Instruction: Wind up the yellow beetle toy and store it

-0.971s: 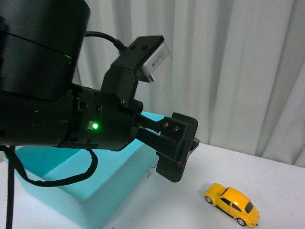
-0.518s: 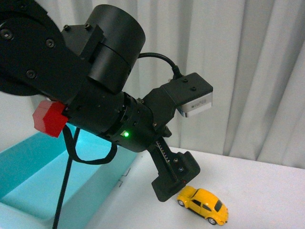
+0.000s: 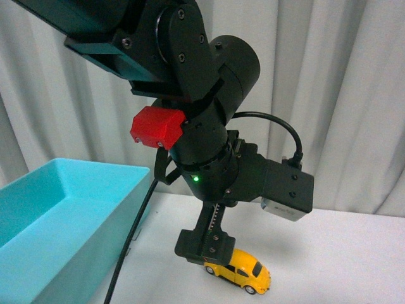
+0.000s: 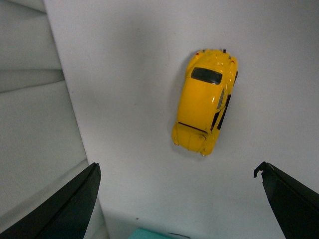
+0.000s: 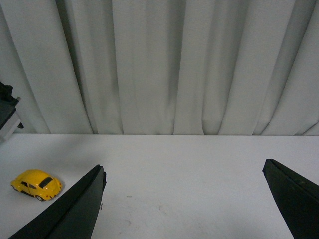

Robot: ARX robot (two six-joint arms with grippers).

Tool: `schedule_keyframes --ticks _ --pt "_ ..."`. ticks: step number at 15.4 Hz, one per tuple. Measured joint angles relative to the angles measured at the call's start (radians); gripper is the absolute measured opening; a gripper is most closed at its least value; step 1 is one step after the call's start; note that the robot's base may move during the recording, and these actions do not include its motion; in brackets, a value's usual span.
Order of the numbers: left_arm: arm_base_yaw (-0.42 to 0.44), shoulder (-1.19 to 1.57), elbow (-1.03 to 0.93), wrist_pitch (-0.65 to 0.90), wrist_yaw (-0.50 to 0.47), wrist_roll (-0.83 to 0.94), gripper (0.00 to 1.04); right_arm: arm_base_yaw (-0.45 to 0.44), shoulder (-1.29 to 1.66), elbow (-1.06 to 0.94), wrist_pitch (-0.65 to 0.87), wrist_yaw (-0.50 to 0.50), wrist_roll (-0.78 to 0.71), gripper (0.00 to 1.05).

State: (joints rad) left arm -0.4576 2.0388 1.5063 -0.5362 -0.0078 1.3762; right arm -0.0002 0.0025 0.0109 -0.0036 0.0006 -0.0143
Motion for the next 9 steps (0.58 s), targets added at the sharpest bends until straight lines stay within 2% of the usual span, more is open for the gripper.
schedule_keyframes --ticks 1,3,6,9 --pt "-0.008 0.076 0.090 -0.098 -0.079 0.102 0.98 0.000 0.000 0.000 0.000 0.000 0.000 0.98" --pt "-0.014 0.120 0.130 -0.174 -0.106 0.089 0.98 0.000 0.000 0.000 0.000 0.000 0.000 0.98" --pt "-0.035 0.183 0.173 -0.172 -0.155 -0.024 0.98 0.000 0.000 0.000 0.000 0.000 0.000 0.98" --pt "-0.074 0.240 0.201 -0.198 -0.153 -0.109 0.98 0.000 0.000 0.000 0.000 0.000 0.000 0.98"
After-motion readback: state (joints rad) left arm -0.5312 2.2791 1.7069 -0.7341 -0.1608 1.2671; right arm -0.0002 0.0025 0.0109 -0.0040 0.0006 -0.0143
